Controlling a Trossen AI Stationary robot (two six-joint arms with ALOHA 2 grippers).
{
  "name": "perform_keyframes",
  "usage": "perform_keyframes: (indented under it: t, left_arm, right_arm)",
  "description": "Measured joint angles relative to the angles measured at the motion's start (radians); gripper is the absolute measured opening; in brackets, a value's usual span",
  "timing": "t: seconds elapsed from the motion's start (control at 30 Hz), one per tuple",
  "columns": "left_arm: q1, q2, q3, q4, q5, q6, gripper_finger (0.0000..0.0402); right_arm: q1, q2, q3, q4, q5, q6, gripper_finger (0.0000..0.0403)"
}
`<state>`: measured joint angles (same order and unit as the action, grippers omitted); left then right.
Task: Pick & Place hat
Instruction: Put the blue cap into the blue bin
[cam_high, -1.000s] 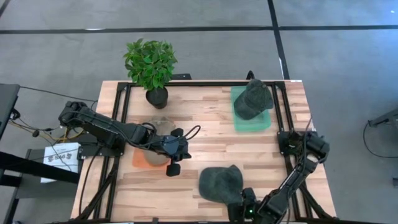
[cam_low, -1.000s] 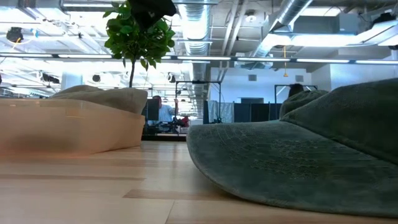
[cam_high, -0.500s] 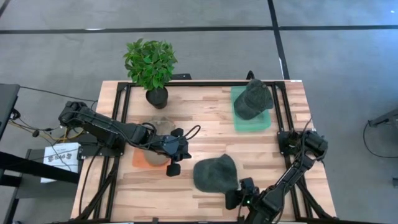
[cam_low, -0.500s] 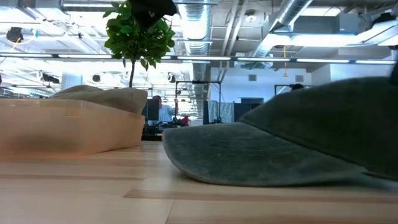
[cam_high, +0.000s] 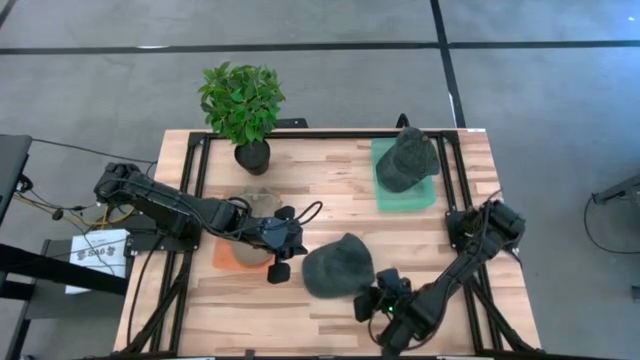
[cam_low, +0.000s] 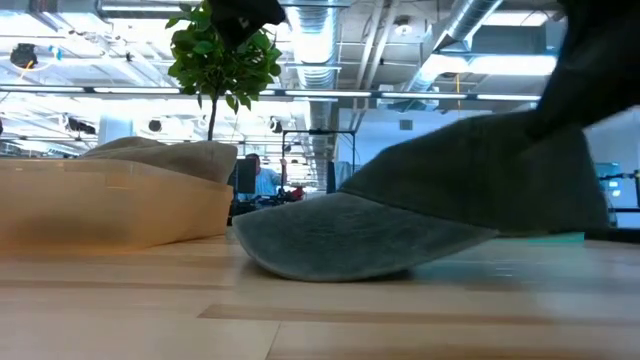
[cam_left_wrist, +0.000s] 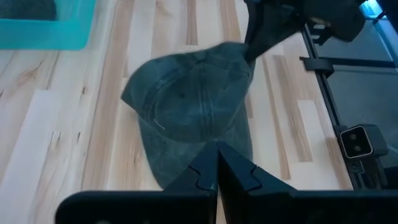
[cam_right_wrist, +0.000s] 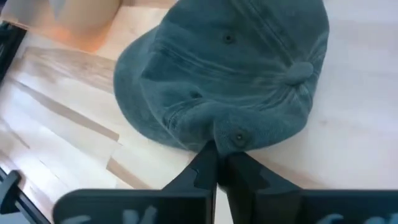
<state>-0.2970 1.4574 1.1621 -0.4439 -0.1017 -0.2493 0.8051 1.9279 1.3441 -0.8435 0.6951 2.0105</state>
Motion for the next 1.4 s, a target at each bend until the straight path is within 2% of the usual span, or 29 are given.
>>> perform_keyframes:
  t: [0.17, 0.47, 0.6, 0.77, 1.17, 1.3, 1.4]
  left_arm:
    - [-0.006, -0.056, -0.001, -0.059, -0.038, -0.01, 0.0]
    - [-0.011, -0.28, -0.011, -0.168, -0.141, 0.006, 0.0]
    - [-0.041, -0.382, -0.068, -0.165, -0.192, 0.008, 0.0]
    - [-0.086, -0.47, -0.158, -0.142, -0.202, -0.015, 0.0]
    - [-0.113, -0.468, -0.206, -0.111, -0.219, -0.067, 0.0]
    - [-0.103, -0.459, -0.207, -0.089, -0.243, -0.067, 0.0]
    - [-0.102, -0.45, -0.206, -0.062, -0.308, -0.072, 0.0]
  right_arm:
    - [-0.047, -0.095, 0.0, -0.011, -0.013, -0.157, 0.0005]
    - [-0.152, -0.273, 0.011, -0.026, -0.016, -0.48, 0.0002]
    - [-0.212, -0.307, 0.103, -0.11, -0.017, -0.612, 0.0001]
    - [-0.298, -0.305, 0.285, -0.263, -0.037, -0.809, 0.0001]
    - [-0.514, -0.312, 0.543, -0.72, -0.095, -1.155, 0.0]
    - [-0.6, -0.375, 0.545, -0.725, -0.085, -1.337, 0.0]
    - [-0.674, -0.436, 0.545, -0.727, -0.038, -1.438, 0.0]
